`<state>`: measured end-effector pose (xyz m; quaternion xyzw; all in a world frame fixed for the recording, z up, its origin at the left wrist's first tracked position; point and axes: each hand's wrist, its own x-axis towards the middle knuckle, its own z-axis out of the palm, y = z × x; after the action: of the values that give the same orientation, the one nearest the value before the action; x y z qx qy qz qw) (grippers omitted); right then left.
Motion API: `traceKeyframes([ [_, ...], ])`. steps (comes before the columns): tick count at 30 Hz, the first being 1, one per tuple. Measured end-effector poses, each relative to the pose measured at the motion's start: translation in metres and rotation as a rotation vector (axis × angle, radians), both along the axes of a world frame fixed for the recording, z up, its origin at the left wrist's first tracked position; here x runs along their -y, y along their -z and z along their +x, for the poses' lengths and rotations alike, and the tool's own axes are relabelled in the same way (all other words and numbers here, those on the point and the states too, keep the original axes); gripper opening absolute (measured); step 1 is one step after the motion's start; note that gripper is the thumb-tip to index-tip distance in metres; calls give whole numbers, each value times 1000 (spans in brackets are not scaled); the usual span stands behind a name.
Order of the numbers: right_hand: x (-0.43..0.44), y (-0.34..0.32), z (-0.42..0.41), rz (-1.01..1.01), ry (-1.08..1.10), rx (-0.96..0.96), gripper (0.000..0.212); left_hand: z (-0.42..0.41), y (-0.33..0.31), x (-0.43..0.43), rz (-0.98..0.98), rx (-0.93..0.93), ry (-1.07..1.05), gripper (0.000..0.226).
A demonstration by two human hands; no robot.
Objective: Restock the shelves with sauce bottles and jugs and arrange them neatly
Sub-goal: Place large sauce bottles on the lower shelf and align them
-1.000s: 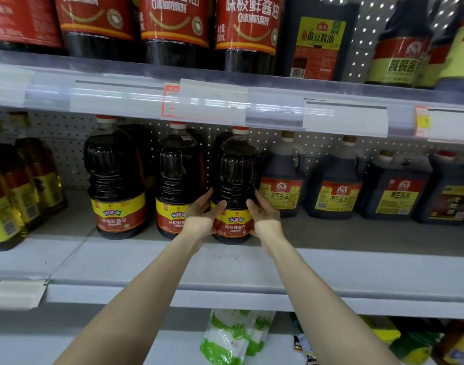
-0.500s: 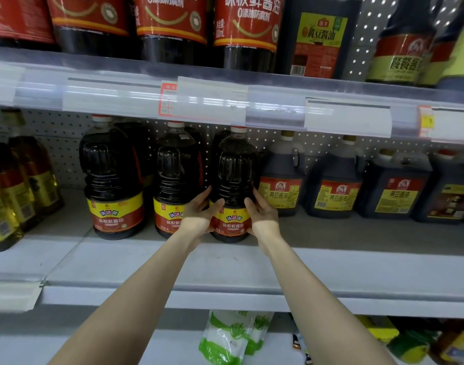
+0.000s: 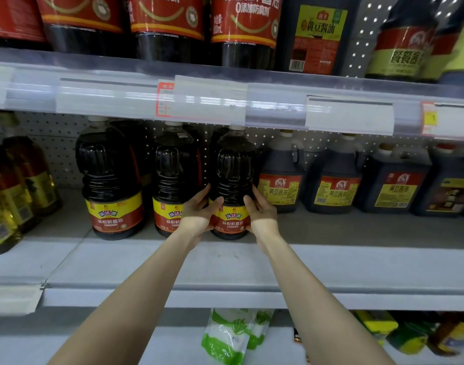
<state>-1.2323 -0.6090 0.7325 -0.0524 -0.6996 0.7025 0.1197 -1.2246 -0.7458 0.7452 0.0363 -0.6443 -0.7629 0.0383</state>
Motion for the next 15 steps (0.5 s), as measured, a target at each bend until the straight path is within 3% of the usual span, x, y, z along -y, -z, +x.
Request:
traceKeyframes([
  [12, -9, -12, 13, 6, -71, 31, 51, 7, -6, 1, -147, -25, 6, 56],
  [15, -8, -12, 30, -6, -73, 49, 51, 22, -6, 7, -150, -17, -9, 44],
])
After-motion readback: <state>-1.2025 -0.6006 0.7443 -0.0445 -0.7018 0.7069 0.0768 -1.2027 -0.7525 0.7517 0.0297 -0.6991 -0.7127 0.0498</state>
